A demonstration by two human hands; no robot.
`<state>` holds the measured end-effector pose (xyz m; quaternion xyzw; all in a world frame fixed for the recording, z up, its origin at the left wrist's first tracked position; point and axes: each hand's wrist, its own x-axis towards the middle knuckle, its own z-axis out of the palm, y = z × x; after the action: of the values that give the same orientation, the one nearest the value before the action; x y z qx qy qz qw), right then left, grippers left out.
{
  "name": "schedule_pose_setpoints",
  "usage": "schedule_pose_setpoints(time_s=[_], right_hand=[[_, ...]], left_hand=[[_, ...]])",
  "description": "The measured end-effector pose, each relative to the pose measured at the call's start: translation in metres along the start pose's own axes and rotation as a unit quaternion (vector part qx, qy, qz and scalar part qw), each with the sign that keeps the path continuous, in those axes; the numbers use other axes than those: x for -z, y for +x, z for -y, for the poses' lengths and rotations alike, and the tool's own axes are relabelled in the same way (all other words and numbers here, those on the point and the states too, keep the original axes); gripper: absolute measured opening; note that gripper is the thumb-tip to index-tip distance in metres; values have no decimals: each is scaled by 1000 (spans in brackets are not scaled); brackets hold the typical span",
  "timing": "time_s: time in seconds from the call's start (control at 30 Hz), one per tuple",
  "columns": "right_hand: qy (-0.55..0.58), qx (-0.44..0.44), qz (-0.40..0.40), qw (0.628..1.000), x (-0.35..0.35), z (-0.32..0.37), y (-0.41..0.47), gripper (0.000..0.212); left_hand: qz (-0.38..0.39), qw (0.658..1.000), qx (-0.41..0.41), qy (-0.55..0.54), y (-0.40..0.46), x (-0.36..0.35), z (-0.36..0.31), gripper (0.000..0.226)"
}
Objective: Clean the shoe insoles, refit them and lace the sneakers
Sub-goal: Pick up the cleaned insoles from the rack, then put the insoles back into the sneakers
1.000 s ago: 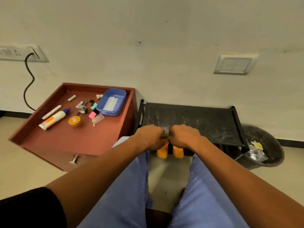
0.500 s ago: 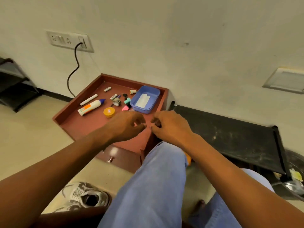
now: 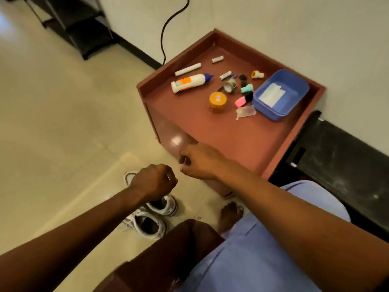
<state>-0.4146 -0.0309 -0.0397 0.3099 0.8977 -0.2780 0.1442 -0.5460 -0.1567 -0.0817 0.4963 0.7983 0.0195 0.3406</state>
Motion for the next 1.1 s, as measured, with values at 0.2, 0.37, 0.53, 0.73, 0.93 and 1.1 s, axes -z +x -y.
schedule_pose_setpoints(time_s=[0.2, 0.37, 0.53, 0.73, 0.93, 1.1], right_hand=[[-45, 14, 181, 982, -88, 15, 65, 30], [-104, 41, 260, 959, -159, 18, 95, 34], [-148, 81, 309, 936, -212, 7, 110, 45], [-115, 67, 356, 925, -246, -2, 112, 62], [-94, 26, 340, 935, -264, 10, 121, 62], [-153, 26, 281, 947, -259, 19, 124, 58]], left_hand=[[49, 992, 115, 29, 2, -100, 65, 29], [141, 973, 181, 14, -3, -170, 94, 39], [185, 951, 233, -82, 10, -216, 109, 62], [189, 902, 297, -252, 23, -250, 114, 81], [167, 935, 257, -177, 21, -261, 121, 58], [141, 952, 243, -119, 24, -242, 125, 38]])
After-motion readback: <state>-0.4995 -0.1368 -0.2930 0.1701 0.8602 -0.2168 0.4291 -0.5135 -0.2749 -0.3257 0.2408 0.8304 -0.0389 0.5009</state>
